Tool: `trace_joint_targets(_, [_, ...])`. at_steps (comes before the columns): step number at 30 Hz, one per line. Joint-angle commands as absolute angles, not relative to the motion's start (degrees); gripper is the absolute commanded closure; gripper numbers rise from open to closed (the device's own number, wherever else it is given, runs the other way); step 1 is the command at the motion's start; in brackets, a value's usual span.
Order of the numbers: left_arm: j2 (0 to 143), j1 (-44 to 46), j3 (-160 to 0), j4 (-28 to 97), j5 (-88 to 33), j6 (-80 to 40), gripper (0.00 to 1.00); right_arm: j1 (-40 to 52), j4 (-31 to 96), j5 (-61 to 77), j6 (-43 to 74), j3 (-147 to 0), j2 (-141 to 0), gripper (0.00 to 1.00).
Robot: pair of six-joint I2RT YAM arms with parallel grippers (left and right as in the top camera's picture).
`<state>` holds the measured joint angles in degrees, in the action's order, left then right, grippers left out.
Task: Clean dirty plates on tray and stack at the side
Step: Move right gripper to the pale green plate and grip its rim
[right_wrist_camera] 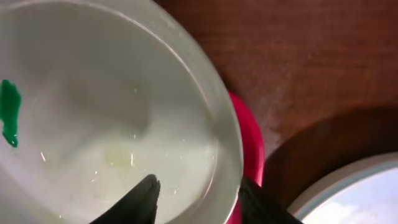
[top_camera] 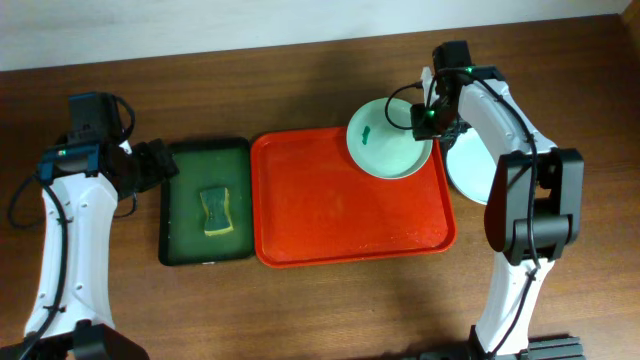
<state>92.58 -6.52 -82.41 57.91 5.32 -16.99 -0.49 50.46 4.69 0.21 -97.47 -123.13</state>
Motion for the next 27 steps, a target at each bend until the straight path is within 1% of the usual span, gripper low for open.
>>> trace_joint_targets(1, [92.3, -6.7, -83.0, 58.0, 5.0, -17.6, 0.01, -0.4, 49.3, 3.8, 0.9, -97.3, -123.5, 0.61])
trace_joint_targets(3, [92.3, -6.7, -83.0, 58.0, 5.0, -17.6, 0.01, -0.4, 49.2, 3.8, 0.9, -97.3, -123.9, 0.61])
trace_joint_targets(7, [92.3, -6.7, -83.0, 58.0, 5.0, -17.6, 0.01, -0.4, 48.6, -0.5, 0.9, -97.3, -125.5, 0.60])
trace_joint_targets(8, [92.3, -6.7, -83.0, 58.0, 5.0, -17.6, 0.01, -0.4, 48.6, -0.2, 1.1, -97.3, -126.1, 0.61])
trace_joint_targets(9, [92.3, -6.7, -83.0, 58.0, 5.0, -17.6, 0.01, -0.4, 48.7, 0.8, 1.1, -97.3, -126.7, 0.64])
trace_joint_targets(11, [92.3, -6.7, -83.0, 58.0, 5.0, -17.6, 0.01, -0.4, 49.2, 2.5, 2.7, -97.3, -127.5, 0.96])
trace_joint_targets(13, [92.3, -6.7, -83.0, 58.0, 5.0, -17.6, 0.01, -0.4, 49.9, 4.6, 3.7, -97.3, -127.4, 0.96])
trace_joint_targets(15, [92.3, -6.7, -83.0, 58.0, 5.0, -17.6, 0.01, -0.4, 51.7, 11.4, 3.6, -97.3, -127.4, 0.96])
trace_joint_targets(17, [92.3, -6.7, -83.0, 58.0, 5.0, -17.6, 0.01, 0.0, 56.2, 14.8, 3.6, -97.3, -127.3, 0.96])
trace_joint_targets(22, [92.3, -6.7, -83.0, 58.0, 5.0, -17.6, 0.01, 2.9, 64.3, 14.5, 3.2, -97.3, -127.3, 0.96])
trace_joint_targets(27, [92.3, -6.7, -83.0, 58.0, 5.0, -17.6, 0.01, 9.6, 68.0, 12.5, 0.8, -97.3, -127.3, 0.96])
